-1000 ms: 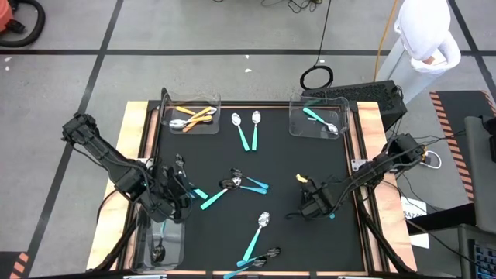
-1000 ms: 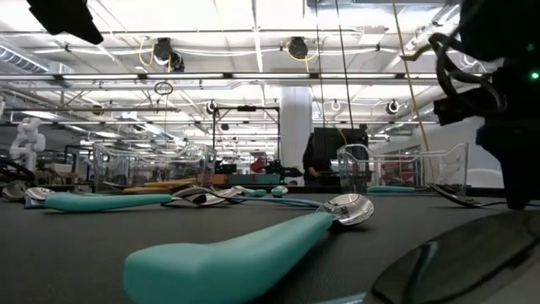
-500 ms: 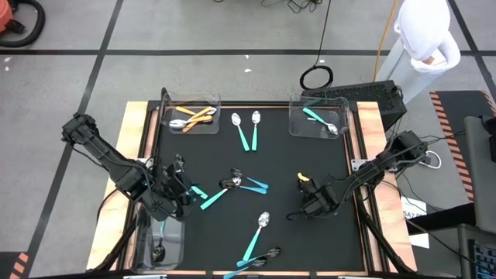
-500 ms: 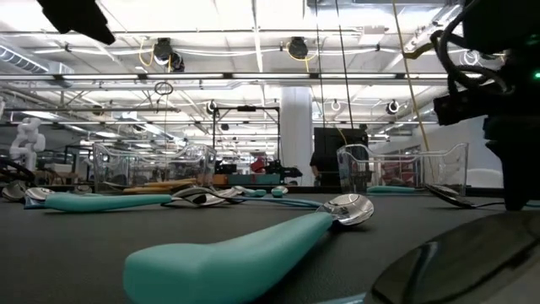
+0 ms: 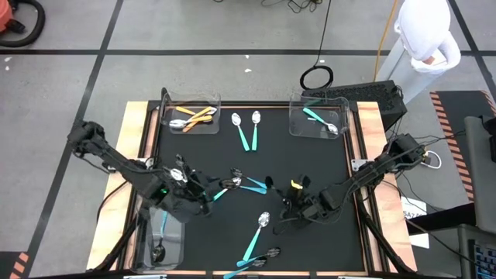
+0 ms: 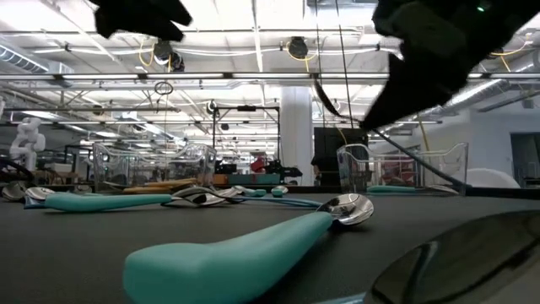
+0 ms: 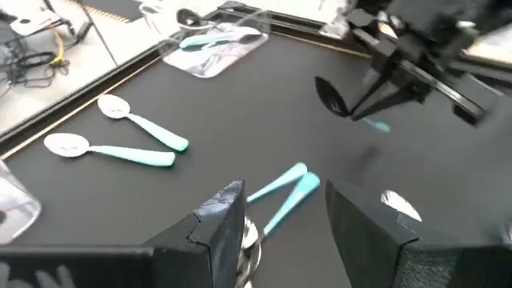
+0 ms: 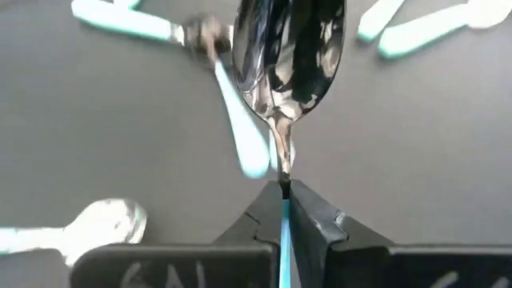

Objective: Sort silverware by color (type)
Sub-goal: Put the blue spoon into the bottom bin

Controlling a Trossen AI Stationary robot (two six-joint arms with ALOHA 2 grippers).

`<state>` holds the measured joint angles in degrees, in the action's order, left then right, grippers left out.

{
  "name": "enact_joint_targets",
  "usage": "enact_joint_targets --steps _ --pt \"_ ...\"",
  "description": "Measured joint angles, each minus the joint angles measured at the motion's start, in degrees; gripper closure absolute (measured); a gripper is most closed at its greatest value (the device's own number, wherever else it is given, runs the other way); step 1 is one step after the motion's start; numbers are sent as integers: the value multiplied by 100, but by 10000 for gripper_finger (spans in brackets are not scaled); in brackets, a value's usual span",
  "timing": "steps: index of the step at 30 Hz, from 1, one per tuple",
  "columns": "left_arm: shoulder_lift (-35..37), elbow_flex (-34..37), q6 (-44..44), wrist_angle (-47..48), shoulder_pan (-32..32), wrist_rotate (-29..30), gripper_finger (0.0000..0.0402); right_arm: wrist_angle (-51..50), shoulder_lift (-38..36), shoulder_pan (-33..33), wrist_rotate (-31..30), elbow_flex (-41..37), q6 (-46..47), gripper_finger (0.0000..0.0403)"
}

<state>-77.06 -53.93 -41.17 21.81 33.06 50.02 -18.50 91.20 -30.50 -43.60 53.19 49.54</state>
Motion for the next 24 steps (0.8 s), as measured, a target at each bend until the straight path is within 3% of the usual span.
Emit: enact_joint_targets --steps 5,17,24 --pt "-475 0 513 -1035 -501 -16 223 410 0 6 -555 2 -553 397" --pt "-1683 0 3583 -4513 -1302 -815 223 487 -4 13 -1967 2 -919 398" --pt "-1892 0 3760 -5364 -1603 -1663 223 612 48 110 -2044 2 -1057 398"
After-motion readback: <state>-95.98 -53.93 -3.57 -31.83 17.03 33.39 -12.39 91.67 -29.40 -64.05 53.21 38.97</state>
